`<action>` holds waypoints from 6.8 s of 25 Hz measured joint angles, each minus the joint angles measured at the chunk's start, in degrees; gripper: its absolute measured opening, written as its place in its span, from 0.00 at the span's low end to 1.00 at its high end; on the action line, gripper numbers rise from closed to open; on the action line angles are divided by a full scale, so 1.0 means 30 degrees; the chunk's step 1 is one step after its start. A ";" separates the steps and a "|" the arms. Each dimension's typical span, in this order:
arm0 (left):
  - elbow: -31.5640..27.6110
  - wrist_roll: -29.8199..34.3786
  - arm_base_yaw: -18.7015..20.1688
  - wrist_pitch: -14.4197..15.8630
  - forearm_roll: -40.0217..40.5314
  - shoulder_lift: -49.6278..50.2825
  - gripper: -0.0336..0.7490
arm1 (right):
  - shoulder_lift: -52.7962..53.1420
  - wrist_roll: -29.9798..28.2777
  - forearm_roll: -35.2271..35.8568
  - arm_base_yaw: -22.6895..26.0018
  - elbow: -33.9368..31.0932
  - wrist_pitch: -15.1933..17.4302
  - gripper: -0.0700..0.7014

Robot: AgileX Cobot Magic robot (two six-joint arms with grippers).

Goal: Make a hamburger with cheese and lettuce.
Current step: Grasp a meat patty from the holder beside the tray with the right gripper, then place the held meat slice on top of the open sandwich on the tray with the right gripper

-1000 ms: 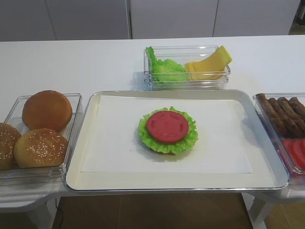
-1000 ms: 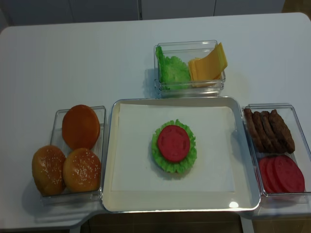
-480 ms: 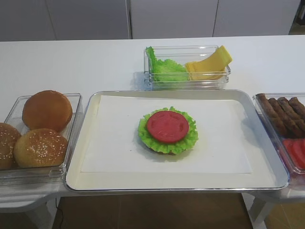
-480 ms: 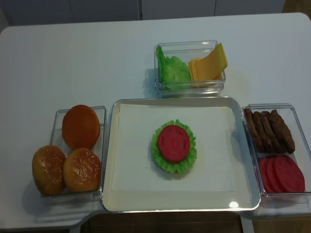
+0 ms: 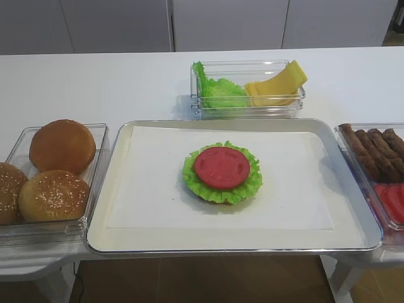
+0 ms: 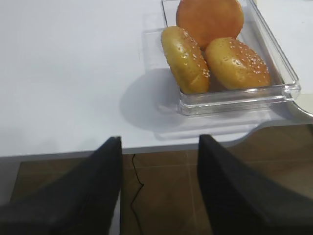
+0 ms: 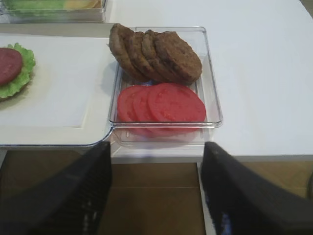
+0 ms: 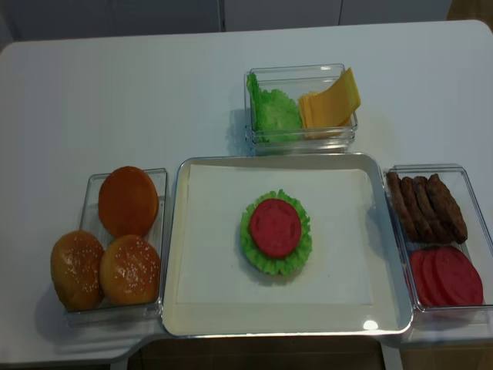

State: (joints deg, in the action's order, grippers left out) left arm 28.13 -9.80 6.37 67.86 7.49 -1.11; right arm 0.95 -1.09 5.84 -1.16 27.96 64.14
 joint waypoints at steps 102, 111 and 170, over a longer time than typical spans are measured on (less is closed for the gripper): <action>0.0000 0.0000 0.0000 0.0000 0.0000 0.0000 0.52 | -3.1990 0.7625 -0.7211 -0.7090 1.3315 -0.2231 0.25; 0.0000 0.0000 0.0000 0.0000 0.0000 0.0000 0.51 | -3.1177 0.7831 -0.6860 -0.7096 1.4116 -0.1450 0.25; 0.0000 0.0000 0.0000 0.0000 0.0000 0.0000 0.51 | -3.2935 1.0264 -0.7674 -1.5608 1.7147 -0.1534 0.25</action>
State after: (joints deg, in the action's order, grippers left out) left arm 28.13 -9.80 6.37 67.86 7.49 -1.11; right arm -97.86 29.70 -17.18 -47.99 79.40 59.54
